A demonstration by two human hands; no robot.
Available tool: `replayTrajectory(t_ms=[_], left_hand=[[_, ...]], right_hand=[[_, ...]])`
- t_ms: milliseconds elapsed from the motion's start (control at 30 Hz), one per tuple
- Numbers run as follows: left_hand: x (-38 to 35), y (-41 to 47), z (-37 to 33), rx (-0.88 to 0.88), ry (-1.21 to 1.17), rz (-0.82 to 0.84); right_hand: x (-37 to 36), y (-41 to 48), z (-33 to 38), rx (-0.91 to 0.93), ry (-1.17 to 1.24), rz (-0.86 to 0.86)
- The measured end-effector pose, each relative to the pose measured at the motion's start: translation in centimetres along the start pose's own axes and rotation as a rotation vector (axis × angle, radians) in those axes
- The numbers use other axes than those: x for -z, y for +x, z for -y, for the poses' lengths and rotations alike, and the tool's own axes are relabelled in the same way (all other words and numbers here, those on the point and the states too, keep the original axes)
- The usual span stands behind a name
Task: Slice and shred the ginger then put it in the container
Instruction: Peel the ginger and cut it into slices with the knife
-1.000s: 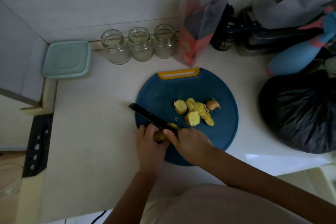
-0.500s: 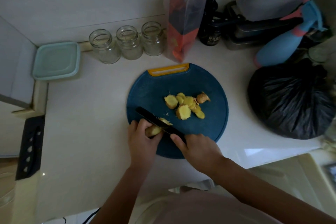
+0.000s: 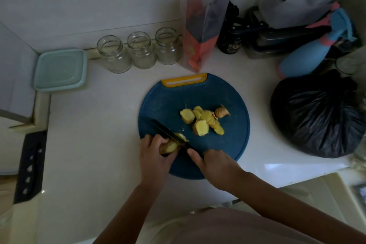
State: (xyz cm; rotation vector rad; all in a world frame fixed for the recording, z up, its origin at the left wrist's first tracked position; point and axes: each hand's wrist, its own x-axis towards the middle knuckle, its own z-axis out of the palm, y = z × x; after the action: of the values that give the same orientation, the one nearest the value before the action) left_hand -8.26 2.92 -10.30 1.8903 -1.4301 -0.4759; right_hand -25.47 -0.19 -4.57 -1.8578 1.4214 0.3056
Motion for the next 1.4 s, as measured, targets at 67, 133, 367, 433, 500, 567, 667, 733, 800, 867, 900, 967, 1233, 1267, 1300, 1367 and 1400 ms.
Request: replayTrajectory(t_ms=[67, 133, 367, 433, 500, 567, 667, 733, 800, 867, 900, 967, 1233, 1267, 1300, 1367, 1400], left_hand=[[-0.1, 0.0, 0.0, -0.009, 0.014, -0.004], [-0.1, 0.0, 0.1, -0.003, 0.018, 0.003], [-0.2, -0.1, 0.3, -0.007, 0.015, 0.020], [-0.1, 0.1, 0.3, -0.025, -0.018, 0.023], [0.3, 0.1, 0.2, -0.048, -0.045, 0.031], [0.4, -0.3, 0.0, -0.081, -0.051, 0.076], [0.9, -1.6, 0.0, -0.070, -0.089, 0.099], [1.2, -1.6, 0.1, -0.038, -0.105, 0.099], [1.5, -1.4, 0.5, -0.012, -0.116, 0.111], [1.8, -1.5, 0.6, 0.010, -0.142, 0.106], [1.9, -1.5, 0.7, 0.009, -0.140, 0.094], [2.0, -1.2, 0.7, 0.000, -0.124, 0.092], [1.5, 1.6, -0.3, -0.097, -0.062, 0.186], [1.5, 1.7, -0.3, -0.087, -0.067, 0.200], [1.6, 1.7, -0.3, -0.082, -0.069, 0.208], [1.8, 1.6, -0.2, -0.083, -0.053, 0.190], [1.9, 1.6, -0.2, -0.095, -0.023, 0.163]], right_hand=[[0.2, 0.3, 0.5, -0.025, -0.037, -0.020], [0.3, 0.9, 1.2, 0.003, -0.029, -0.003], [-0.3, 1.4, 1.8, -0.029, -0.046, -0.008], [-0.1, 1.6, 1.9, -0.043, -0.032, -0.011], [0.7, 2.0, 3.2, -0.067, 0.000, -0.008], [0.9, 3.0, 4.5, -0.106, 0.148, -0.043], [1.5, 3.6, 6.6, -0.118, 0.162, -0.004], [1.6, 4.1, 6.5, -0.134, 0.217, -0.023], [2.4, 4.3, 5.9, -0.121, 0.251, -0.001], [3.0, 4.2, 4.8, -0.108, 0.373, -0.018], [3.4, 3.9, 4.0, -0.094, 0.506, -0.073], [4.4, 2.8, 2.7, -0.092, 0.580, -0.146], [5.6, -0.7, 0.4, -0.079, 0.583, -0.212], [5.2, -1.3, 0.3, -0.067, 0.528, -0.224], [4.8, -1.9, 0.3, -0.046, 0.479, -0.228], [3.7, -3.1, 0.2, 0.019, 0.395, -0.221], [3.1, -3.5, 0.0, 0.045, 0.370, -0.215]])
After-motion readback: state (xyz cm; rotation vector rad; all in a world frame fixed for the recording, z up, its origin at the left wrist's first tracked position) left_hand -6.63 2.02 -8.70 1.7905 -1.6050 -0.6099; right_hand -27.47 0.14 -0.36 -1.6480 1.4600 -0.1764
